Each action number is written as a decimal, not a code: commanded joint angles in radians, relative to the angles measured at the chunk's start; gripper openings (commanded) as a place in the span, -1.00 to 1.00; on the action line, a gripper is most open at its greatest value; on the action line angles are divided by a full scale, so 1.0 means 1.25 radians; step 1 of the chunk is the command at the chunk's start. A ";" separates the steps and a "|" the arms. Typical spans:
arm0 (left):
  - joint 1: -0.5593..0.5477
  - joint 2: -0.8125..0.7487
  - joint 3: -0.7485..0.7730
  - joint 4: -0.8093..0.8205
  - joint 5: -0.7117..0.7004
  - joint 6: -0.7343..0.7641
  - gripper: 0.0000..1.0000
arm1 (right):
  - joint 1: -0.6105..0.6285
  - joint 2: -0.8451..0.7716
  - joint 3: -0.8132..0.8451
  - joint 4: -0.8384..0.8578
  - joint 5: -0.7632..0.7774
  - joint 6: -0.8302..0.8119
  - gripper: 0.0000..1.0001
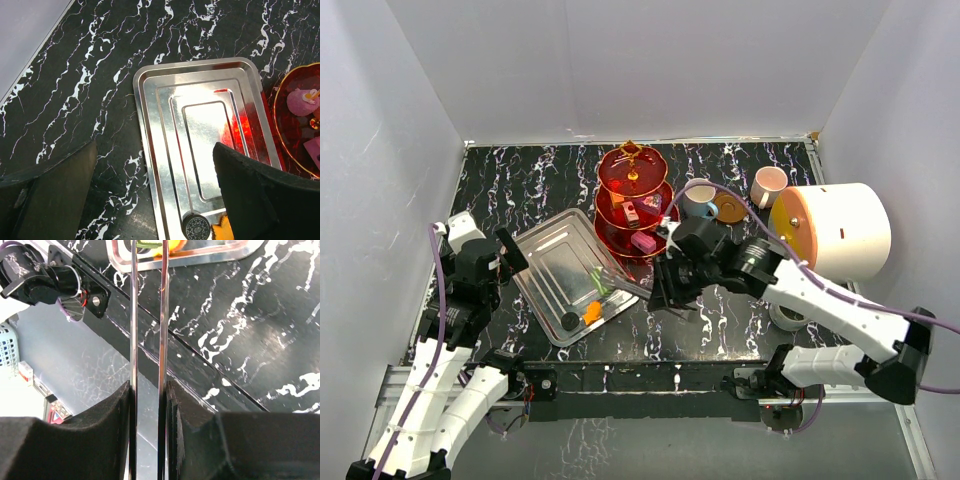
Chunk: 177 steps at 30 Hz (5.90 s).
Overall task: Serve the afternoon tea
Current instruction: Place the desert on the desert table, then pick up the desert from the tray.
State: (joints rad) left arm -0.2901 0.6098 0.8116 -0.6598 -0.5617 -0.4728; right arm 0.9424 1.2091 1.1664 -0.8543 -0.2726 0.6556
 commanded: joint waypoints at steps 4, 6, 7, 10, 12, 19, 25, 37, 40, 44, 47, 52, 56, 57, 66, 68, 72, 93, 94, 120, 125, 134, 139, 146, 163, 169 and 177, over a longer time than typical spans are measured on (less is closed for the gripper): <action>-0.001 -0.005 0.018 -0.006 -0.008 -0.001 0.97 | 0.002 -0.106 0.049 -0.184 0.167 0.024 -0.65; -0.001 -0.003 0.019 -0.006 -0.006 -0.001 0.97 | 0.002 -0.121 0.072 -0.229 0.227 0.041 -0.65; -0.002 -0.002 0.020 -0.006 -0.006 -0.001 0.97 | 0.002 -0.126 0.083 -0.251 0.258 0.049 -0.65; -0.001 -0.001 0.019 -0.007 -0.006 -0.001 0.97 | 0.001 -0.132 0.126 -0.304 0.356 0.071 -0.65; -0.001 -0.001 0.020 -0.008 -0.007 -0.002 0.97 | 0.000 -0.132 0.154 -0.316 0.407 0.077 -0.66; -0.002 -0.004 0.019 -0.010 -0.008 -0.003 0.97 | -0.001 -0.098 0.252 -0.308 0.586 0.073 -0.63; -0.001 -0.002 0.021 -0.013 -0.010 -0.006 0.97 | -0.037 -0.050 0.294 -0.214 0.641 -0.006 -0.57; -0.002 -0.004 0.021 -0.016 -0.012 -0.007 0.97 | -0.336 0.068 0.279 0.022 0.273 -0.176 -0.61; -0.003 -0.003 0.021 -0.015 -0.012 -0.007 0.97 | -0.370 0.116 0.278 0.062 0.209 -0.179 -0.65; -0.002 -0.001 0.019 -0.012 -0.010 -0.006 0.97 | -0.386 0.160 0.271 0.118 0.139 -0.176 -0.67; -0.003 0.003 0.019 -0.010 -0.009 -0.004 0.97 | -0.393 0.187 0.269 0.154 0.095 -0.172 -0.68; -0.002 0.010 0.019 -0.007 -0.006 -0.001 0.97 | -0.397 0.225 0.276 0.172 0.060 -0.176 -0.68; -0.002 0.015 0.018 -0.004 -0.003 0.001 0.97 | -0.397 0.237 0.259 0.168 0.045 -0.180 -0.68; -0.002 0.016 0.018 -0.003 -0.002 0.002 0.97 | -0.397 0.238 0.254 0.166 0.041 -0.184 -0.67; -0.003 0.018 0.017 -0.001 0.003 0.004 0.97 | -0.397 0.247 0.237 0.124 0.052 -0.212 -0.50; -0.003 0.017 0.017 0.000 0.003 0.004 0.97 | -0.399 0.241 0.236 0.123 0.054 -0.215 -0.47; -0.002 0.015 0.018 -0.002 0.000 0.003 0.97 | -0.400 0.227 0.243 0.123 0.032 -0.216 -0.32; -0.002 0.014 0.018 -0.005 0.000 0.000 0.97 | -0.420 0.029 0.178 0.017 0.203 -0.155 -0.32; -0.002 0.015 0.018 -0.006 0.000 0.000 0.97 | -0.420 0.015 0.179 0.003 0.215 -0.148 -0.32; -0.003 0.010 0.020 -0.012 -0.008 -0.001 0.97 | -0.140 -0.067 0.094 -0.241 -0.053 -0.116 -0.39; -0.003 0.010 0.021 -0.016 -0.014 -0.003 0.97 | 0.052 0.070 0.155 -0.198 0.126 -0.040 -0.38; -0.002 0.011 0.020 -0.015 -0.015 -0.002 0.97 | 0.202 0.326 0.307 -0.147 0.263 0.023 -0.31; -0.003 0.013 0.020 -0.014 -0.013 -0.001 0.97 | 0.218 0.396 0.352 -0.154 0.288 0.040 -0.24; -0.003 0.009 0.020 -0.011 -0.013 0.000 0.97 | 0.238 0.439 0.382 -0.195 0.300 0.052 -0.23; -0.002 0.001 0.020 -0.012 -0.016 -0.001 0.97 | 0.278 0.476 0.386 -0.245 0.280 0.077 -0.20; -0.002 -0.003 0.020 -0.015 -0.019 -0.002 0.97 | 0.284 0.485 0.382 -0.239 0.272 0.069 -0.19; -0.002 0.002 0.020 -0.014 -0.016 -0.001 0.97 | 0.277 0.477 0.400 -0.245 0.326 0.045 -0.44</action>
State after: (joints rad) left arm -0.2901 0.6174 0.8116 -0.6678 -0.5625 -0.4793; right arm 1.2942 1.8355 1.6085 -1.1568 0.0772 0.7315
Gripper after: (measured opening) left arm 0.986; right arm 0.311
